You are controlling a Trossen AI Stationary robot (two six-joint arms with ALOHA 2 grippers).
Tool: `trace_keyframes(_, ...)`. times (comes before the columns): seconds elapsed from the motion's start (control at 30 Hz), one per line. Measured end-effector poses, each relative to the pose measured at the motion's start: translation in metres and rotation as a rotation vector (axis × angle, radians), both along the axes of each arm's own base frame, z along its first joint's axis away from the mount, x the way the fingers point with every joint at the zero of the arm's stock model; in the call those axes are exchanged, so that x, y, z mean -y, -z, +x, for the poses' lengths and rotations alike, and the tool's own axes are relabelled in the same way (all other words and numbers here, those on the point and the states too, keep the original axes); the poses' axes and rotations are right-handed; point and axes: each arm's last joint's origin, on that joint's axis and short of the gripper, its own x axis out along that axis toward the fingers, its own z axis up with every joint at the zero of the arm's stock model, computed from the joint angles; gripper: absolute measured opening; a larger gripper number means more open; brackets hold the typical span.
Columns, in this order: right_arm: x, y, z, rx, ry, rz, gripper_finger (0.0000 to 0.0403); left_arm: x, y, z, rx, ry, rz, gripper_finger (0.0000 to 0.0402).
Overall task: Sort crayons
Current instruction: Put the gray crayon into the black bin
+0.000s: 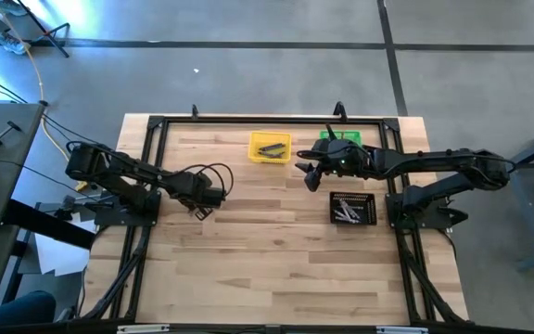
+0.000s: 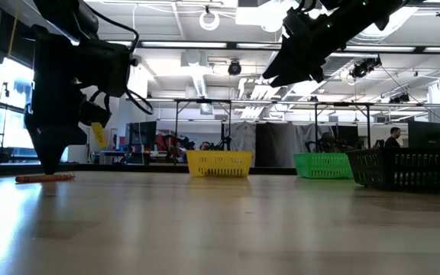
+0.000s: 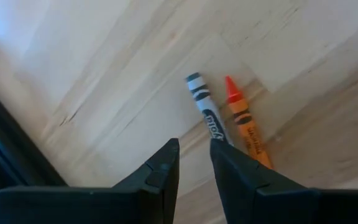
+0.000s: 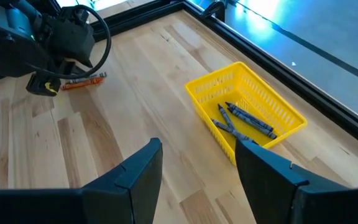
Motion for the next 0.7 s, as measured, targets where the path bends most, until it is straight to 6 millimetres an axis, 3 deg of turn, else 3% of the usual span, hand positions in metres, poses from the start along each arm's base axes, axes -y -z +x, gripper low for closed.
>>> trace_keyframes(0.7, 0.000, -0.001, 0.001, 0.017, 0.000, -0.003, 0.0197, 0.000, -0.020, 0.001, 0.177, -0.026, -0.011, 0.0090)
